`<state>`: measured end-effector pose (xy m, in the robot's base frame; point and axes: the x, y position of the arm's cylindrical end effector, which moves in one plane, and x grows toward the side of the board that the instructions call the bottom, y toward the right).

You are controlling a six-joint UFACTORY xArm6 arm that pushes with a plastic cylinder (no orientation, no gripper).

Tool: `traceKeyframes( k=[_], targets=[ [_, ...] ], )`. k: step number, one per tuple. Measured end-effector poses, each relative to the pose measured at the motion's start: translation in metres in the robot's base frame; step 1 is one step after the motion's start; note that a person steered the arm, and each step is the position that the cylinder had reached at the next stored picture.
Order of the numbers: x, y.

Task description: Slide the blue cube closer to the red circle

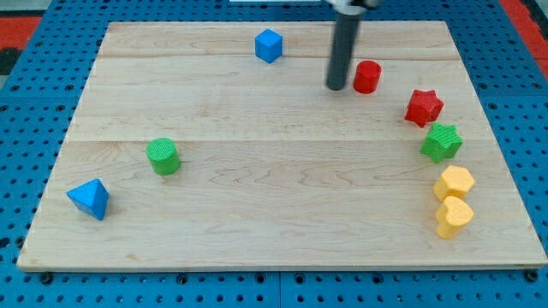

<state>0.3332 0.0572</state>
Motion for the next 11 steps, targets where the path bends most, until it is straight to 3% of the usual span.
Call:
traceKeyframes(
  k=[2, 3, 4, 5, 6, 7, 8, 9, 10, 11],
  targets=[
    [0.000, 0.118],
    [-0.002, 0.050],
    [-0.066, 0.108],
    [-0.041, 0.105],
    [-0.010, -0.021],
    [0.066, -0.120],
    [0.033, -0.234],
    [-0.052, -0.208],
    [-0.084, -0.118],
    [-0.087, -0.056]
  ],
)
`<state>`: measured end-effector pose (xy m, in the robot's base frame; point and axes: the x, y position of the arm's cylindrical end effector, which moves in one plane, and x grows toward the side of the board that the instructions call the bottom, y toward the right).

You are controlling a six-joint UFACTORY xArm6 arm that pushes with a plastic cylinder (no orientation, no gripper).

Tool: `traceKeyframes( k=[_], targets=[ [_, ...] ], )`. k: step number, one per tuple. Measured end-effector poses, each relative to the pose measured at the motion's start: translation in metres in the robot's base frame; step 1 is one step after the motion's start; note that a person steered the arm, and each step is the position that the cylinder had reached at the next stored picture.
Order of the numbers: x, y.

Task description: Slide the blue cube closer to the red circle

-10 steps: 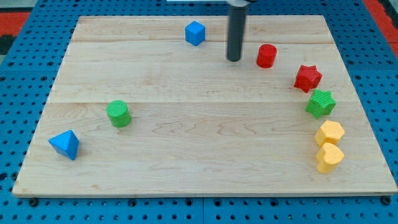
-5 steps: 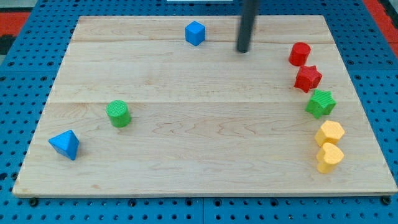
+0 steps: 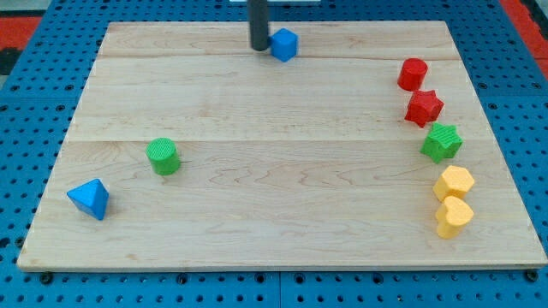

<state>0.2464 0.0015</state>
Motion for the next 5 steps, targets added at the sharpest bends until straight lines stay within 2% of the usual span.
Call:
traceKeyframes(
  k=[1, 2, 3, 4, 5],
  targets=[
    [0.001, 0.078],
    [-0.011, 0.059],
    [-0.014, 0.105],
    [0.016, 0.124],
    [0.018, 0.150]
  ],
)
